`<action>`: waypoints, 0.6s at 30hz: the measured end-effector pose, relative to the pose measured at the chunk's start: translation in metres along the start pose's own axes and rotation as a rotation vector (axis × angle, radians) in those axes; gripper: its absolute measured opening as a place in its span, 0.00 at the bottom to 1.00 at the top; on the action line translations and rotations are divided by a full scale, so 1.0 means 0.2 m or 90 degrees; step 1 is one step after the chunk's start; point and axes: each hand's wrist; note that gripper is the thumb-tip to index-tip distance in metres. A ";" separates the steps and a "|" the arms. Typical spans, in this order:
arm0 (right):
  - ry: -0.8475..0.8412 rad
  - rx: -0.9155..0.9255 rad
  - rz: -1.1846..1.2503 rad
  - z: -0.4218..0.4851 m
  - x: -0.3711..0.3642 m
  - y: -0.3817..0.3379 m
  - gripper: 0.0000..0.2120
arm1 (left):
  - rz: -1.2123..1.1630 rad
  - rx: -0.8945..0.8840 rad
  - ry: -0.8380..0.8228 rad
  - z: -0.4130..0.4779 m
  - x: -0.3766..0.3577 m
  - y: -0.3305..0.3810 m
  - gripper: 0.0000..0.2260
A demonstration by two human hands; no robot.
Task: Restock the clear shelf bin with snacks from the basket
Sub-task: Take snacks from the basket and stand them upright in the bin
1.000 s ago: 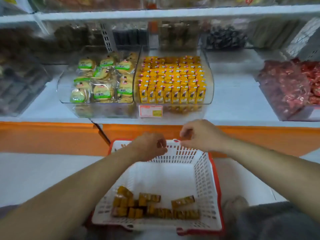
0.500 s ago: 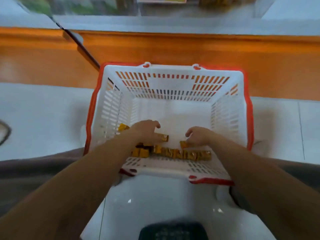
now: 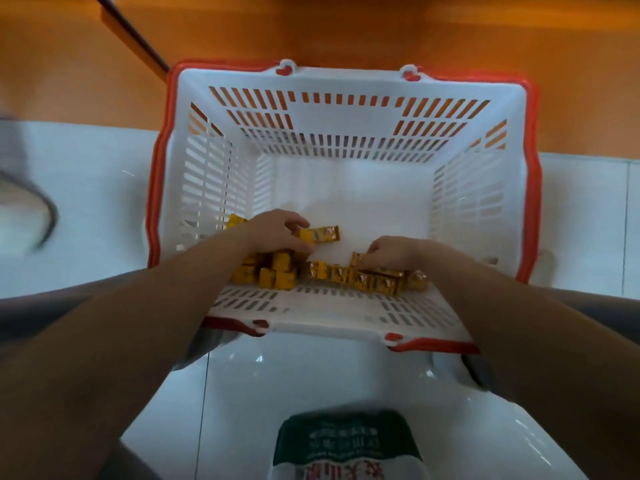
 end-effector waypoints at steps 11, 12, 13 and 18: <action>-0.041 0.003 0.041 -0.01 0.02 0.00 0.35 | 0.116 -0.007 -0.005 0.09 -0.09 0.08 0.36; -0.052 0.005 0.056 -0.02 0.02 -0.01 0.36 | 0.123 -0.011 0.003 0.09 -0.09 0.08 0.34; -0.067 0.008 0.069 -0.02 0.02 -0.01 0.35 | 0.135 -0.016 0.013 0.10 -0.10 0.08 0.32; -0.086 0.007 0.063 -0.06 0.02 -0.01 0.34 | 0.165 -0.015 0.010 0.11 -0.13 0.10 0.37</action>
Point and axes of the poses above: each hand's wrist, its own z-axis towards the middle knuckle, its own x-axis out of the back of the hand, y = z × x, and after that the axes turned 10 degrees about -y, right-handed
